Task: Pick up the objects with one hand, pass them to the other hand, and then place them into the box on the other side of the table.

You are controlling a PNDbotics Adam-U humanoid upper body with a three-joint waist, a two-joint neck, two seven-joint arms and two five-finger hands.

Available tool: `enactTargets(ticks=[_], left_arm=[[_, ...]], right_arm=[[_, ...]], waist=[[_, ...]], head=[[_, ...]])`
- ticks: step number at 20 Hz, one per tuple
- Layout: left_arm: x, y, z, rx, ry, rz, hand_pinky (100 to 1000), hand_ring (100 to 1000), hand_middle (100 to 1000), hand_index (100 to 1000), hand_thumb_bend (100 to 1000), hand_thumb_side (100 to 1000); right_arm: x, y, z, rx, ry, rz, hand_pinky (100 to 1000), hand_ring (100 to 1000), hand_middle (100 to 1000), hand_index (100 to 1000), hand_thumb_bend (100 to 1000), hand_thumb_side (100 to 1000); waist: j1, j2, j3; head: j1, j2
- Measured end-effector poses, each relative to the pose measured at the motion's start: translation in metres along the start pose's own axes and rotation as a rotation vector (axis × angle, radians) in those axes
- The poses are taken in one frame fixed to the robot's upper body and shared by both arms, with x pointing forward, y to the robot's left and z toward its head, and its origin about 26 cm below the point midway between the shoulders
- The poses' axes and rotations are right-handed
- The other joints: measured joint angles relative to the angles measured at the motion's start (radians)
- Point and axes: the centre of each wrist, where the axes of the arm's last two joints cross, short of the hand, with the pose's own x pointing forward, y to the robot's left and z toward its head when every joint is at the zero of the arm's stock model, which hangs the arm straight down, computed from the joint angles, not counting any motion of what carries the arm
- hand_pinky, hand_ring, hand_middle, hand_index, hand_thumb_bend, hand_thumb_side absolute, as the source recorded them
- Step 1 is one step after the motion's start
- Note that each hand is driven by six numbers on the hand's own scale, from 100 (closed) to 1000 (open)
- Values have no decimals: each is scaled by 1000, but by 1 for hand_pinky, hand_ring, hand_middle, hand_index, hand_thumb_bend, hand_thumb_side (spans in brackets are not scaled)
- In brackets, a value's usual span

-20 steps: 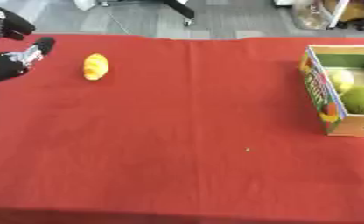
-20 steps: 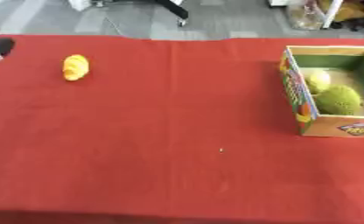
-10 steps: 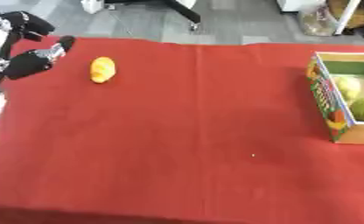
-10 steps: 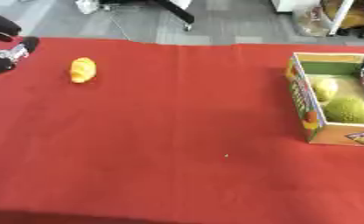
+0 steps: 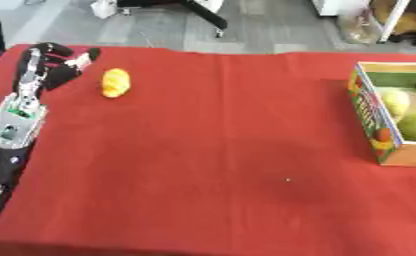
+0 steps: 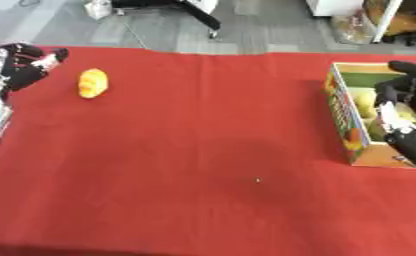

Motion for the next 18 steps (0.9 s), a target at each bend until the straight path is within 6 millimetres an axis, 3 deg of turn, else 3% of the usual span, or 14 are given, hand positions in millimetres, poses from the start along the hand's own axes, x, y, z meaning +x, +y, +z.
enactTargets(ticks=[5,10,14,17,18], left_arm=[[-6,-15,-14,23,88,-119,717,708,642,635,800,519],[-11,-25,-24,21,158,-268,712,695,637,636,697,434],[-18,-31,-25,3,196,-340,707,683,627,621,681,394],[-21,-36,-24,-9,206,-375,693,660,606,597,604,360],[-22,-37,-24,-11,207,-382,672,623,572,561,510,268]], right_arm=[[2,5,0,10,-8,-26,688,717,543,816,100,404],[4,9,-1,14,-18,-49,687,716,541,813,100,405],[6,12,-3,22,-29,-67,687,716,540,812,100,406],[7,13,-4,27,-34,-72,687,716,540,812,100,407],[7,13,-4,29,-34,-73,687,716,540,812,100,409]], waist=[[-10,0,-16],[-18,1,-32],[-27,1,-45],[-29,1,-48],[-29,1,-48]], head=[[13,1],[33,1],[44,0],[48,0],[50,0]])
